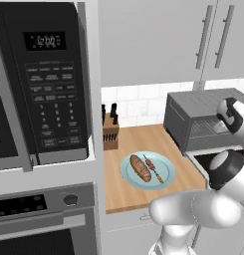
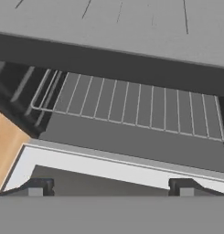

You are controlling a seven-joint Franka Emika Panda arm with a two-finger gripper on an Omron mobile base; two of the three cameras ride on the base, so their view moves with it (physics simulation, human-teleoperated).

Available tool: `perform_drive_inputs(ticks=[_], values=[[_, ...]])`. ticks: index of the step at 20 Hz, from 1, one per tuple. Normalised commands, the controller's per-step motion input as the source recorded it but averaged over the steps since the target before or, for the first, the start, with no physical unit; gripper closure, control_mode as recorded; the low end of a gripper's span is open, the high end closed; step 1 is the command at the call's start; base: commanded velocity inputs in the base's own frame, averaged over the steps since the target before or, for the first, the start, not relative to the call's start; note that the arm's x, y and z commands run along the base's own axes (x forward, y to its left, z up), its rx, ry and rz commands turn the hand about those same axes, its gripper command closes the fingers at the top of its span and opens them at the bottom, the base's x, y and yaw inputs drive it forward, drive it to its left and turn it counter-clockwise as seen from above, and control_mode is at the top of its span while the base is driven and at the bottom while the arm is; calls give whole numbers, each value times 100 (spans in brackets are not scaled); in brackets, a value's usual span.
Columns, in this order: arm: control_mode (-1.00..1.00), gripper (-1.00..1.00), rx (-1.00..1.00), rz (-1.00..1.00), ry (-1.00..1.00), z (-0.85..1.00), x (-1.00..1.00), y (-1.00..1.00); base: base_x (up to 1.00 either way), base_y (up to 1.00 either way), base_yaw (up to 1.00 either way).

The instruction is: Pick up the kebab skewer and baguette bread, and place them inside the toaster oven. Close the toaster oven door and start by setting the timer.

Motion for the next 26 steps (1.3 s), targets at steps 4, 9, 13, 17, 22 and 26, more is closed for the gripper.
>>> perform_drive_inputs(ticks=[4, 9, 13, 17, 22, 26], values=[[-100, -100, 0, -8, -10, -48, 26, -29, 0, 0, 0], [-100, -100, 2, -10, -23, -36, 12, -7, 0, 0, 0], [-100, -100, 1, -6, -29, -23, 6, -7, 0, 0, 0], [-100, -100, 0, -3, -25, -12, 13, -3, 0, 0, 0], [-100, -100, 0, 0, -21, -2, 25, -7, 0, 0, 0], [-100, -100, 1, 0, -14, -3, 27, -27, 0, 0, 0]])
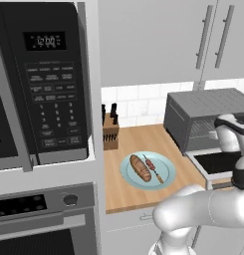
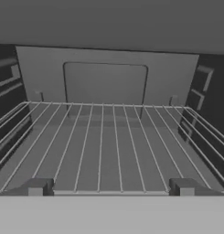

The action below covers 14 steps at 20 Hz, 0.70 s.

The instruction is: Pick up the kebab skewer and baguette bread, and place them inside the toaster oven. Close the toaster oven door and start by setting the timer.

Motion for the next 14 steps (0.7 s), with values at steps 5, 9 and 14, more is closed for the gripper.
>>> perform_drive_inputs(ticks=[5, 9, 14], values=[[-100, -100, 0, 0, 0, 0, 18, -10, 0, 0, 0], [-100, -100, 0, 0, 0, 0, 22, -12, 0, 0, 0], [-100, -100, 0, 0, 0, 0, 25, -13, 0, 0, 0]])
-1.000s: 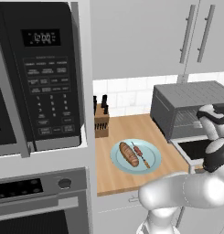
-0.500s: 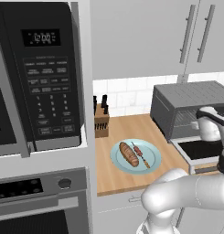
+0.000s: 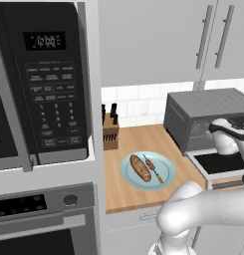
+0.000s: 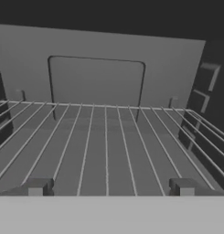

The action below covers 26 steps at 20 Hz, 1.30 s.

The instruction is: Pick up the kebab skewer and baguette bread, and place them inside the toaster oven. Close the toaster oven door and start by setting the timer.

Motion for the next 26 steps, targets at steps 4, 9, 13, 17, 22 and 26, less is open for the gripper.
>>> perform_drive_inputs(ticks=[4, 9, 13, 17, 22, 26], values=[[-100, -100, 0, 0, 0, -13, 10, -9, 0, 0, 0], [-100, -100, 0, 0, 0, -21, 3, -8, 0, 0, 0], [-100, -100, 0, 0, 0, -4, 11, -2, 0, 0, 0], [-100, -100, 0, 0, 0, -48, 0, -6, 0, 0, 0], [-100, -100, 0, 0, 0, -73, -21, -14, 0, 0, 0], [-100, -100, 0, 0, 0, -95, -63, -26, 0, 0, 0]])
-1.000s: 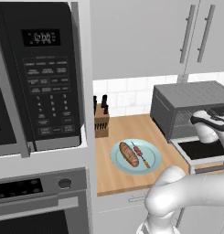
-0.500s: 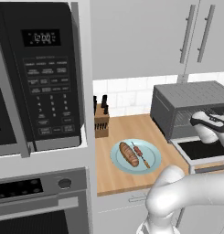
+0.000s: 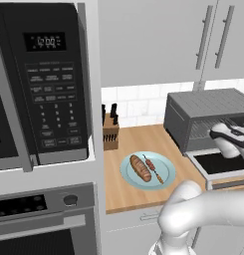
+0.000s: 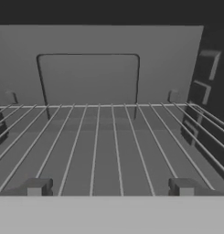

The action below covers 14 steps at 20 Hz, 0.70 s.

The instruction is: Pick up the kebab skewer and baguette bread, and place them inside the toaster oven. Close the toaster oven door and start by setting the timer.

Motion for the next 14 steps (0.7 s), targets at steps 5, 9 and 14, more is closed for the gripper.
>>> perform_drive_inputs(ticks=[5, 9, 14], values=[[-100, -100, 0, 0, -6, -100, -89, -25, 0, 0, 0], [-100, -100, 0, 0, -3, -91, -88, -19, 0, 0, 0], [-100, -100, -6, 0, 1, -75, -69, -1, 0, 0, 0]])
